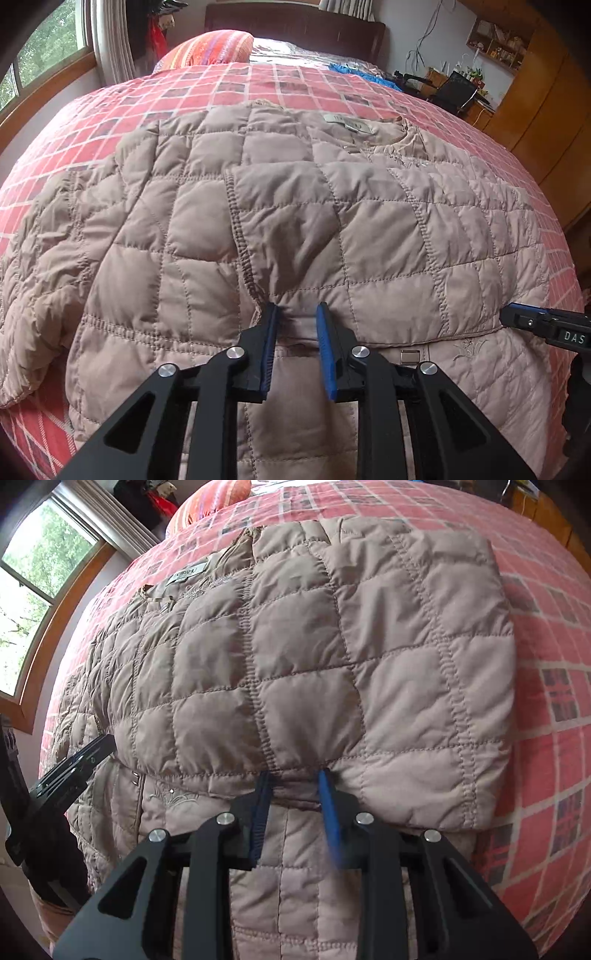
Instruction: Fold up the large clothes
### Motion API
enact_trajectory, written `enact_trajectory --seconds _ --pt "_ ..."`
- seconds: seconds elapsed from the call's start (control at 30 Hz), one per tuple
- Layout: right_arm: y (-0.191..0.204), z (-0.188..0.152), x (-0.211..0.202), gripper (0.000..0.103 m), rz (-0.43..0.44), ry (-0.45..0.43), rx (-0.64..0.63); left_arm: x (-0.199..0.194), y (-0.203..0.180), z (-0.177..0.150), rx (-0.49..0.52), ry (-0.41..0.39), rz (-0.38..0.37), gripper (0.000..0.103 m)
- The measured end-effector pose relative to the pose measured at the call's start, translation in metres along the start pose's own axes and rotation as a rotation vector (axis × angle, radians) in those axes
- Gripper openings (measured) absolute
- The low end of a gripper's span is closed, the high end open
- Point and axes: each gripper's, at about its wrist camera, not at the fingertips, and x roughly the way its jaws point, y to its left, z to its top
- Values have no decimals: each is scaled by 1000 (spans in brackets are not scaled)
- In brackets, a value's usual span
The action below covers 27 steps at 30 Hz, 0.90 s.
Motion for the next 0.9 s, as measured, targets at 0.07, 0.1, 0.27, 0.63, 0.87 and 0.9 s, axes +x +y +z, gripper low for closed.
enact_trajectory --seconds 0.07,0.1,0.27,0.63,0.87,0.9 --pt "0 -1 -1 26 4 -4 4 1 -1 0 5 -4 3 23" --pt "0 -1 -1 26 4 -4 7 2 -1 0 3 -6 3 23" --pt "7 1 -11 30 -11 -4 6 -2 4 5 -45 10 -20 22" --pt "54 -38 -40 32 51 18 -102 -110 102 -49 -201 -111 11 52" --pt "81 -52 -15 32 56 72 -165 -148 228 -123 -449 -125 158 54" --pt "85 -52 -13 32 56 74 -171 -150 242 -130 -482 -125 174 54"
